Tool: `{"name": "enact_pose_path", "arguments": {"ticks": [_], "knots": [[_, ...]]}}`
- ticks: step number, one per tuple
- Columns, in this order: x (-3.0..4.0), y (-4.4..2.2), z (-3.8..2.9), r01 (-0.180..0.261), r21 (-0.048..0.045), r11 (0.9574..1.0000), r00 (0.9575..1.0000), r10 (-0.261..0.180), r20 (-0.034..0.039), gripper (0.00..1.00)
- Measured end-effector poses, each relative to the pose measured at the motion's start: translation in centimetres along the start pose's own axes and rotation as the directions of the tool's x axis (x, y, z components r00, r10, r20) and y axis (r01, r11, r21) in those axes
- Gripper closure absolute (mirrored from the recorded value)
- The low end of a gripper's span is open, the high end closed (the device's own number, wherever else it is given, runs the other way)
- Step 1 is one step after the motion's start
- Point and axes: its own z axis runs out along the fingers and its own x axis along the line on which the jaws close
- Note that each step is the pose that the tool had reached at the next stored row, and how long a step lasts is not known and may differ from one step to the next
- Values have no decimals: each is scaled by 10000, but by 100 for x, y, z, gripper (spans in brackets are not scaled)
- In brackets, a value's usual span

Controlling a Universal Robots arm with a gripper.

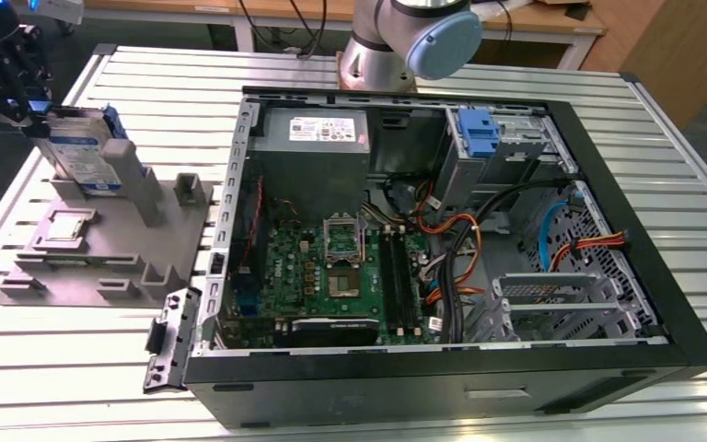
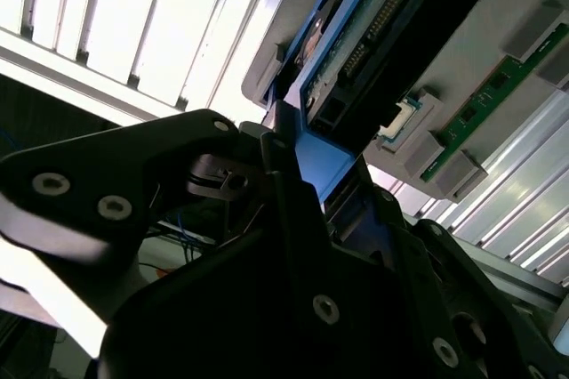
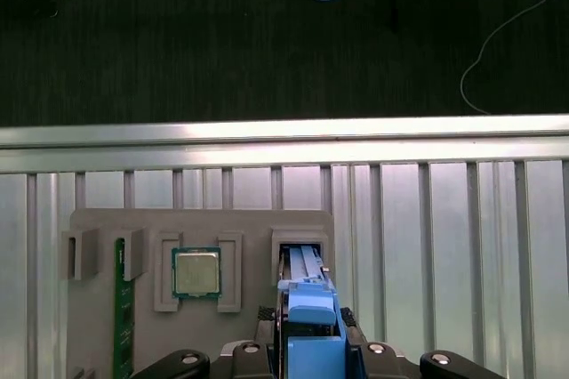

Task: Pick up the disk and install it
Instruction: 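Pick up the disk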

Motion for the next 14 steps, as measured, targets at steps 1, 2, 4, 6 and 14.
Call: {"name": "enact_pose_path", "arguments": {"ticks": [1,2,4,6,14], "knots": [[0,0,0,0,0,10000,10000,0,0,63],[0,0,0,1,0,10000,10000,-1,0,63],[0,0,0,-20,0,10000,10000,20,0,63],[0,0,0,-51,1,10000,10000,51,0,63],[0,0,0,-53,2,10000,10000,53,1,63]]}}
